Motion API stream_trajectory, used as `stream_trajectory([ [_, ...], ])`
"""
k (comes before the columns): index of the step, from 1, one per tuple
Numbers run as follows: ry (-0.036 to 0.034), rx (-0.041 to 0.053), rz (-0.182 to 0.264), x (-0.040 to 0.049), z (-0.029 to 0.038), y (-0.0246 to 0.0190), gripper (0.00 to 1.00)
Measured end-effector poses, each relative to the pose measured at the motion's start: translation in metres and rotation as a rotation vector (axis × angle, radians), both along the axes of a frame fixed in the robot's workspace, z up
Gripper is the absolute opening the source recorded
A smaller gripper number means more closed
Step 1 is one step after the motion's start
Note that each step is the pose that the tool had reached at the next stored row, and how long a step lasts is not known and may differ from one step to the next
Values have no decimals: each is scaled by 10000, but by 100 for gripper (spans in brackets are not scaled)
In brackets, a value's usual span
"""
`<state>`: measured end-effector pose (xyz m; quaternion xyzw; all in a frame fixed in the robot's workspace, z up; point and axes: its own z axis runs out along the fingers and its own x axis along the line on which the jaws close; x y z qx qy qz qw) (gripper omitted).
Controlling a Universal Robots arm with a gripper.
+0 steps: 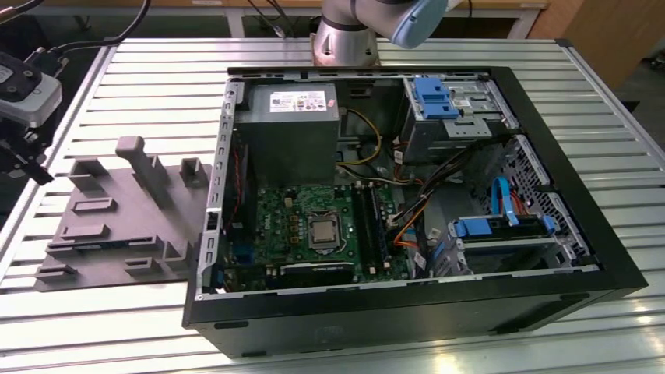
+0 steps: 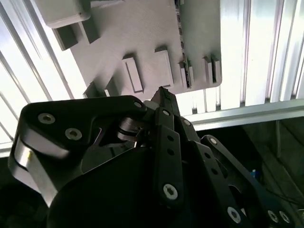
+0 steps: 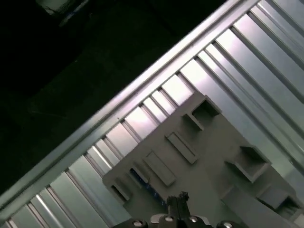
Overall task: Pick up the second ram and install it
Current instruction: 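Pick up the second ram and move it above second insertion slot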
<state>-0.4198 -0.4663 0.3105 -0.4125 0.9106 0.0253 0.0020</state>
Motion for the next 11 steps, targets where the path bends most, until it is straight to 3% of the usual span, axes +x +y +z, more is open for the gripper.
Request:
stream_trajectory([
  [11,1,0,1800,0,-2,0,11],
])
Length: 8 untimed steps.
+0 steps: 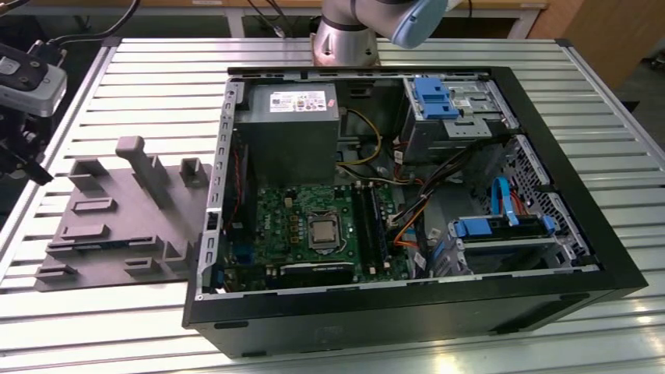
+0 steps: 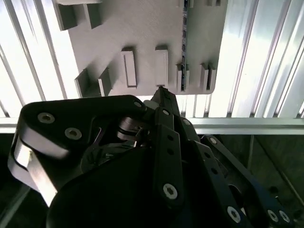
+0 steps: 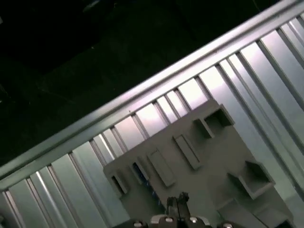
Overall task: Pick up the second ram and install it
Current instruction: 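Pick up the second ram and move it above second insertion slot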
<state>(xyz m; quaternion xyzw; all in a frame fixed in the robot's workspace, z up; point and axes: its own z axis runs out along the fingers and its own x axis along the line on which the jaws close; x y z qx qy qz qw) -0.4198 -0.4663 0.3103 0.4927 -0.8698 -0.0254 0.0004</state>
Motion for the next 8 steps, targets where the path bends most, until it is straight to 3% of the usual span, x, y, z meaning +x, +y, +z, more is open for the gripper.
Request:
stream_trajectory([
  [8,0,1,1415,0,-3,0,11],
])
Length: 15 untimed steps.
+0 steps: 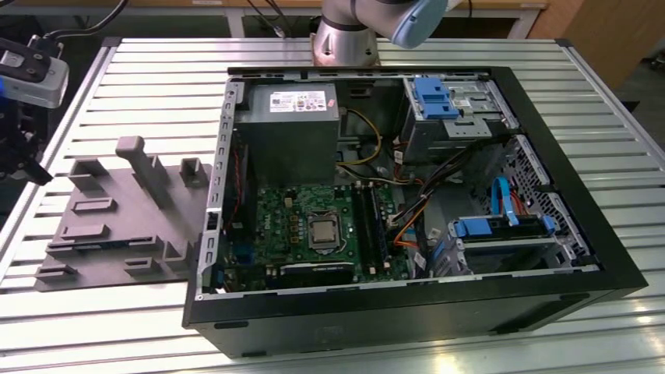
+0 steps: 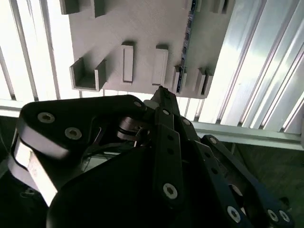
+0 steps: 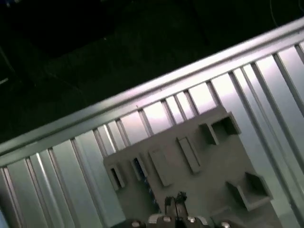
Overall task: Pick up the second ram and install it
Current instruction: 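Pick up the second ram and move it above second insertion slot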
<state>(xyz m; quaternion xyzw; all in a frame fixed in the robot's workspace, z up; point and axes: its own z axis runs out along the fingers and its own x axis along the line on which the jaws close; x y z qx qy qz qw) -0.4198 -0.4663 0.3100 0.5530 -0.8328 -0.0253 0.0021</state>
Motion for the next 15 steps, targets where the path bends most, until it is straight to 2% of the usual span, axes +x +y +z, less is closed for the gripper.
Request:
stream_trajectory([
  [15,0,-1,2710,0,-13,0,11],
])
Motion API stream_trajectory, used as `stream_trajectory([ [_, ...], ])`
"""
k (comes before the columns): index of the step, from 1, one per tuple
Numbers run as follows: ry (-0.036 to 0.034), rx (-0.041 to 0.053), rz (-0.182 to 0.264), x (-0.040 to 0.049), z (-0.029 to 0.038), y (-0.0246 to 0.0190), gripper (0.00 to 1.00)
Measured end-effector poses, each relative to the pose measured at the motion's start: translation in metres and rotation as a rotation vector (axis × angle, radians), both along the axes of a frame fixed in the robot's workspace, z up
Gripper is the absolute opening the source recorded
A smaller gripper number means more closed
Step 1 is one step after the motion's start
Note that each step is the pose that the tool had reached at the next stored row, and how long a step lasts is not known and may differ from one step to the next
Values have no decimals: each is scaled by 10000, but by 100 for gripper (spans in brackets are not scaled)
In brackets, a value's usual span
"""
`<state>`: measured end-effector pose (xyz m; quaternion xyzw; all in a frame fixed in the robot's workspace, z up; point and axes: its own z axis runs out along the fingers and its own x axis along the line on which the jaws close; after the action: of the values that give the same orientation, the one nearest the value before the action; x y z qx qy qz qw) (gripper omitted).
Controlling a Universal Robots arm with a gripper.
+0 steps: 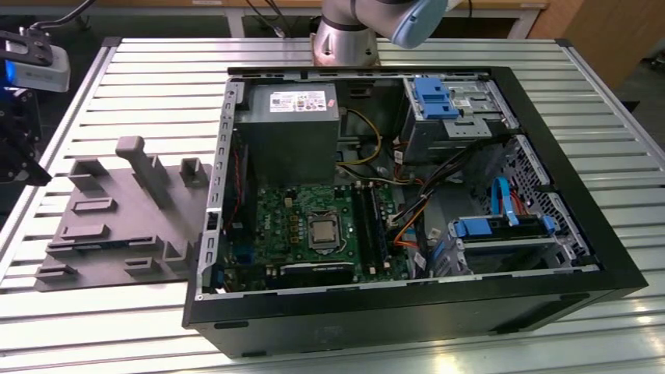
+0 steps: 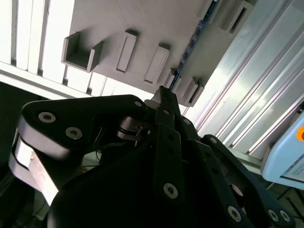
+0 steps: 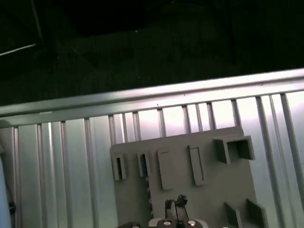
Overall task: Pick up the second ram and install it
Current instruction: 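Pick up the second ram and move it above second insertion slot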
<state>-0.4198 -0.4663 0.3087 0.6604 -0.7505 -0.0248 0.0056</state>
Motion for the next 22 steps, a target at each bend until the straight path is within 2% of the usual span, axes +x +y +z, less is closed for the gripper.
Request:
stream_trajectory([
  [2,0,0,218,0,-1,0,11],
  [7,0,0,255,0,-2,0,11],
  [10,-58,38,270,-1,-12,0,11],
  [13,-125,51,281,-1,-37,-1,11],
  [22,-133,51,288,-1,-145,-9,11],
])
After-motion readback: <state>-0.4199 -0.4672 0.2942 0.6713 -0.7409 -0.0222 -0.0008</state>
